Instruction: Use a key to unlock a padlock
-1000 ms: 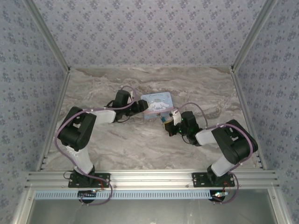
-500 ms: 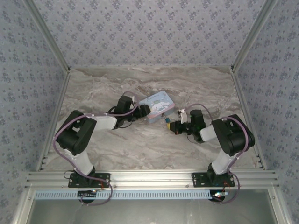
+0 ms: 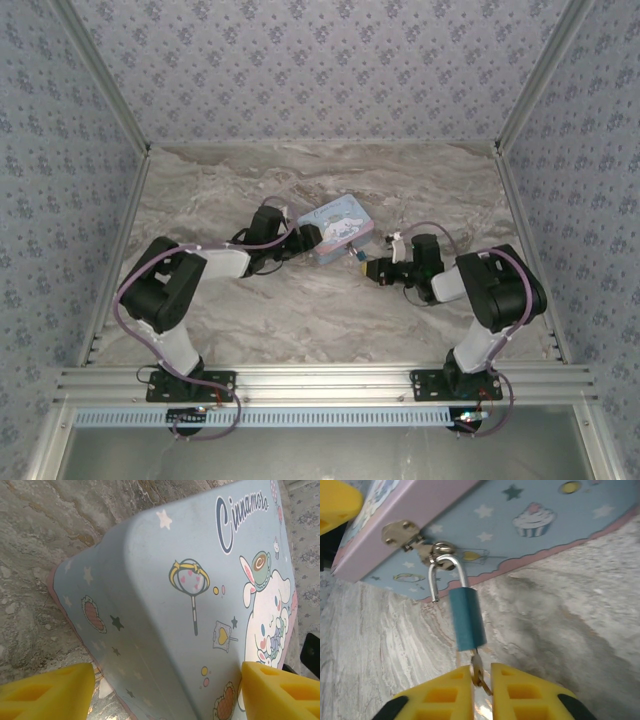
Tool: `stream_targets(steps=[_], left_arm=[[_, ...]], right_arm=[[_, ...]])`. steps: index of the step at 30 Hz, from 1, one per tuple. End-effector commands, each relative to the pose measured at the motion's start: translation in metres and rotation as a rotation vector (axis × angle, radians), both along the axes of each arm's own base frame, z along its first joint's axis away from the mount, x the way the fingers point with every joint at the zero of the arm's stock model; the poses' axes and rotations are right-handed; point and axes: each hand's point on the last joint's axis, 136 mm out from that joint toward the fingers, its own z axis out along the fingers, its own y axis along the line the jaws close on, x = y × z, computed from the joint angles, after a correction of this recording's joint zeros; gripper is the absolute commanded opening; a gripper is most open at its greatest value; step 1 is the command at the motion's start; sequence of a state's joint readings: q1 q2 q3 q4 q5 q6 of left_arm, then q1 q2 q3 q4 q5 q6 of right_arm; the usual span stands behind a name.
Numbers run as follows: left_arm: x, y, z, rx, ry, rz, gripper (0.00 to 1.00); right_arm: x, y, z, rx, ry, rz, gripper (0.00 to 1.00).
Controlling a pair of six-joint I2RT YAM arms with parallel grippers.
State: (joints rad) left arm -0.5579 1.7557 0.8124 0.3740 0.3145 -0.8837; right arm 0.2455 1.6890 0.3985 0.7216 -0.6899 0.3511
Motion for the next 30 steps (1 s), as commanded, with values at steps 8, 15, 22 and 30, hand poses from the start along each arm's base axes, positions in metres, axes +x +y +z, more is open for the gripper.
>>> stream_targets(steps=[8, 15, 22, 30], left_arm=[[-0.032, 0.028, -0.049, 0.172, 0.16, 0.014, 0.75], [-0.032, 0.028, -0.046, 0.174, 0.15, 0.01, 0.75], [-0.032, 0.028, -0.044, 0.173, 0.14, 0.005, 0.75], [-0.032, 0.029, -0.045, 0.176, 0.141, 0.009, 0.75]], right_arm=[[-0.005, -0.021, 0.011, -0.044, 0.011, -0.09, 0.36], [0.005, -0.011, 0.052, 0.006, -0.054, -0.037, 0.54], [0.017, 0.006, 0.059, 0.034, -0.034, 0.041, 0.59], [0.025, 0.027, 0.043, 0.01, 0.024, 0.115, 0.59]])
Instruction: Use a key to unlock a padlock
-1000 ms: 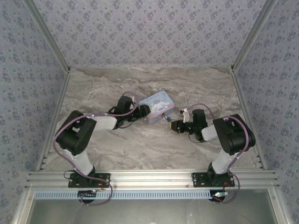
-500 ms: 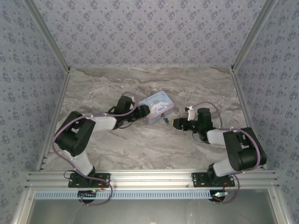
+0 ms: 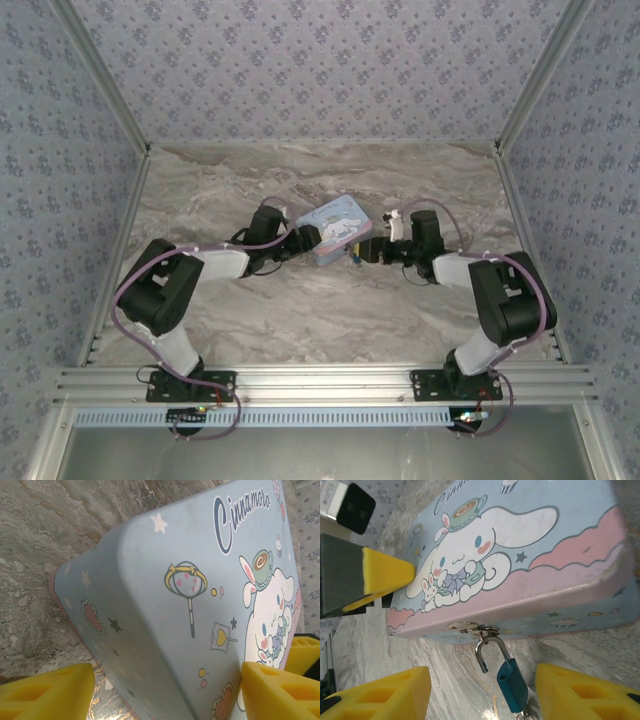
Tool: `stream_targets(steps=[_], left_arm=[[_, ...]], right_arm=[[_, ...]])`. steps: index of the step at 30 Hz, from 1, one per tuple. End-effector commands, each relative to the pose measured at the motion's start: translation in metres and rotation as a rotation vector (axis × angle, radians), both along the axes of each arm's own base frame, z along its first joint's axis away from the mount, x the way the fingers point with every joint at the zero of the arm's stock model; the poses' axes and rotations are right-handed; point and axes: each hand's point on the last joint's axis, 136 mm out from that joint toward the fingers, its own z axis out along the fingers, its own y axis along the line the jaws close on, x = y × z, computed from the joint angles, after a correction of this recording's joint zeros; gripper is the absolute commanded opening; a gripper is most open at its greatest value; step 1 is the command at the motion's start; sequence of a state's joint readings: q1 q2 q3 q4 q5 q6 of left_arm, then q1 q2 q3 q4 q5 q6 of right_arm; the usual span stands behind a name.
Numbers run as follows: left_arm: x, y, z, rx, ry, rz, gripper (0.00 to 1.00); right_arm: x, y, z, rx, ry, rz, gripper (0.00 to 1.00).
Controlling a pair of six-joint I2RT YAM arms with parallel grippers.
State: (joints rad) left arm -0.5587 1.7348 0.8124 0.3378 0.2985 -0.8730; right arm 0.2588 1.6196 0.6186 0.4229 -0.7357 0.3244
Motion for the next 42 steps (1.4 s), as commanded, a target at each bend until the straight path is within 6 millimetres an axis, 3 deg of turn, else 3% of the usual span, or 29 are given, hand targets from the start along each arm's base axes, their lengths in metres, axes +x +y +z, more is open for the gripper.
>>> stream_targets(steps=[1, 15, 25, 42], left_arm=[[-0.03, 0.025, -0.046, 0.154, 0.14, 0.006, 0.75], [-0.03, 0.024, -0.046, 0.151, 0.143, 0.008, 0.75], [-0.03, 0.023, -0.044, 0.152, 0.143, 0.006, 0.75], [-0.03, 0.022, -0.044, 0.155, 0.146, 0.005, 0.75]], right_arm=[[-0.003, 0.011, -0.007, -0.01, 0.033, 0.062, 0.59], [0.002, 0.029, -0.027, -0.026, 0.062, 0.107, 0.59], [-0.001, 0.036, -0.029, -0.004, 0.068, 0.125, 0.56], [-0.002, 0.029, -0.022, 0.023, 0.055, 0.121, 0.33]])
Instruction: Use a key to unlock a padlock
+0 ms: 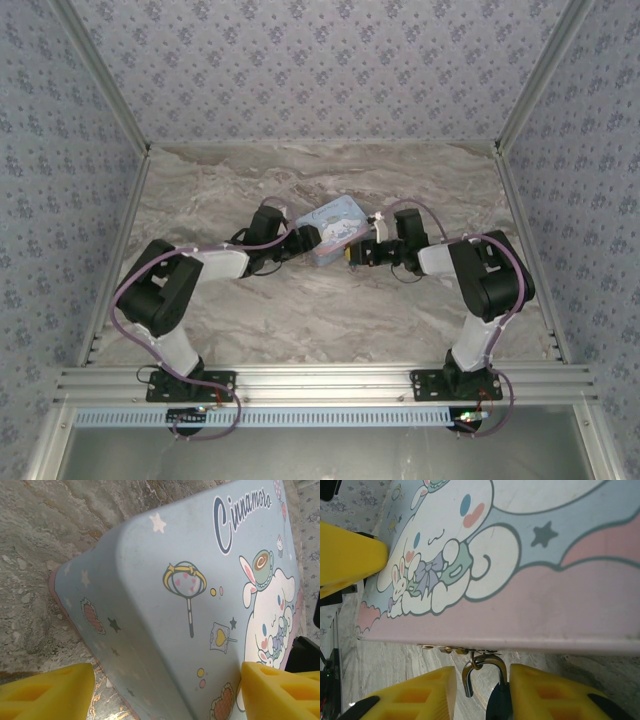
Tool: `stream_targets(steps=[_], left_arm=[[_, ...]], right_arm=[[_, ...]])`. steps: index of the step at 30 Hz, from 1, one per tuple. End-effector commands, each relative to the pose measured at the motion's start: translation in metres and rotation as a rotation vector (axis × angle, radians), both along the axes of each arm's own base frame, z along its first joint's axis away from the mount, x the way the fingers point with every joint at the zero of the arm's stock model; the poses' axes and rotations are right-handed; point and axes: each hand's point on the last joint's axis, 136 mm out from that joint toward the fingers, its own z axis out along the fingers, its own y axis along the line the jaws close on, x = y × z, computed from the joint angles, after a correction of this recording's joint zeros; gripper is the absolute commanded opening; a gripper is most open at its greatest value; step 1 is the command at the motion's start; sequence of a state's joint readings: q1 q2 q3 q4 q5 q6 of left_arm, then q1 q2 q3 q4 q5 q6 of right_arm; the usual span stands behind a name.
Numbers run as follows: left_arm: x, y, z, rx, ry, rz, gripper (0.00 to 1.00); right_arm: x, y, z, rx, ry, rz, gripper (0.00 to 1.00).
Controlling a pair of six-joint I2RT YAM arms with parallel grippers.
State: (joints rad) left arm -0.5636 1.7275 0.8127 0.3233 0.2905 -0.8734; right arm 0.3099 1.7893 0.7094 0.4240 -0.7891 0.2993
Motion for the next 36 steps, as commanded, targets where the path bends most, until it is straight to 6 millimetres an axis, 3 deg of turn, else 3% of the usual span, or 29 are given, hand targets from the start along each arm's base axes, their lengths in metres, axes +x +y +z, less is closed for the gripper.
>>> stream_targets(steps=[1, 16, 25, 36], left_arm=[[-0.028, 0.022, -0.044, 0.147, 0.142, 0.004, 0.75], [-0.029, 0.023, -0.044, 0.152, 0.143, 0.004, 0.75], [-0.03, 0.023, -0.045, 0.158, 0.144, 0.003, 0.75], [-0.03, 0.023, -0.045, 0.157, 0.144, 0.003, 0.75]], right_arm=[[-0.003, 0.001, 0.005, 0.022, -0.007, 0.017, 0.32], [0.0, 0.001, -0.003, 0.013, 0.013, -0.001, 0.24], [0.003, -0.005, -0.011, -0.006, 0.021, -0.036, 0.35], [0.006, 0.01, -0.002, 0.069, 0.0, -0.004, 0.41]])
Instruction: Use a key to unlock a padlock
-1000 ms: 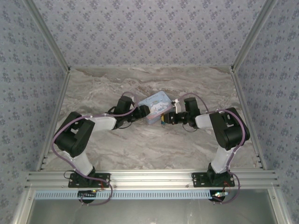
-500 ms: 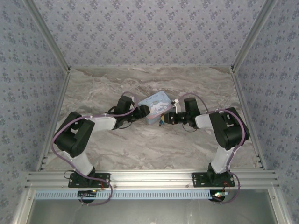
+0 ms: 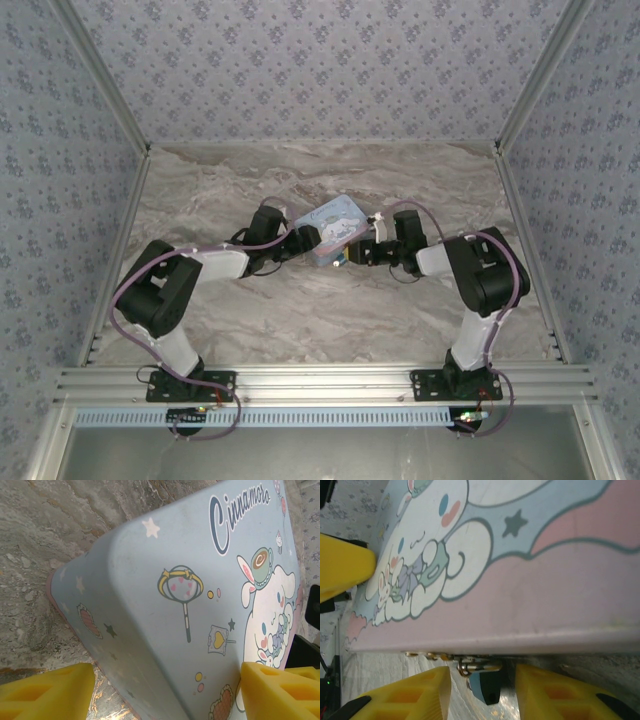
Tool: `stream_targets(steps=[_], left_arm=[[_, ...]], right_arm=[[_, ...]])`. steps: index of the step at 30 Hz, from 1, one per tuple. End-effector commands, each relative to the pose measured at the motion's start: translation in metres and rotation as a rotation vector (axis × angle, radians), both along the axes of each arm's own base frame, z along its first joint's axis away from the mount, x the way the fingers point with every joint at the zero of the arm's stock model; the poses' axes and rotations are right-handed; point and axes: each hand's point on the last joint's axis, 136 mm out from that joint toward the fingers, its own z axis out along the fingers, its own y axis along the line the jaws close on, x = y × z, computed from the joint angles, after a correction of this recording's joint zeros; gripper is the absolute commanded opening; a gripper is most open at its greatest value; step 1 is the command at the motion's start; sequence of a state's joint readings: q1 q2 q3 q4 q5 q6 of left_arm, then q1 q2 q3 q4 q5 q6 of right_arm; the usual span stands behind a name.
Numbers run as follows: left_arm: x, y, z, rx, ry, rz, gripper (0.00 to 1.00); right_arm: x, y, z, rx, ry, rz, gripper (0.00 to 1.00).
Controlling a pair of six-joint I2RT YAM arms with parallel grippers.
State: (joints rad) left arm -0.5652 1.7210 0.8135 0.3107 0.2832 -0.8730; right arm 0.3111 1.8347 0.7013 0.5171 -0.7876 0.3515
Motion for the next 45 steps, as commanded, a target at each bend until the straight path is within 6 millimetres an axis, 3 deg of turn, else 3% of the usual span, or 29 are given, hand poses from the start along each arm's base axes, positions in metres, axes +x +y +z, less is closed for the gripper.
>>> stream_targets(steps=[1, 13, 28, 45], left_arm=[[-0.029, 0.022, -0.045, 0.15, 0.142, -0.002, 0.75], [-0.03, 0.022, -0.046, 0.153, 0.142, 0.0, 0.75], [-0.03, 0.023, -0.045, 0.154, 0.14, -0.001, 0.75], [-0.03, 0.023, -0.043, 0.157, 0.135, 0.0, 0.75]], right_arm=[[0.0, 0.008, 0.004, 0.049, -0.008, 0.02, 0.42], [-0.001, 0.012, 0.011, 0.082, -0.035, 0.033, 0.36], [0.0, 0.005, 0.013, 0.076, -0.053, 0.005, 0.1], [-0.005, -0.015, 0.01, 0.068, -0.055, -0.026, 0.23]])
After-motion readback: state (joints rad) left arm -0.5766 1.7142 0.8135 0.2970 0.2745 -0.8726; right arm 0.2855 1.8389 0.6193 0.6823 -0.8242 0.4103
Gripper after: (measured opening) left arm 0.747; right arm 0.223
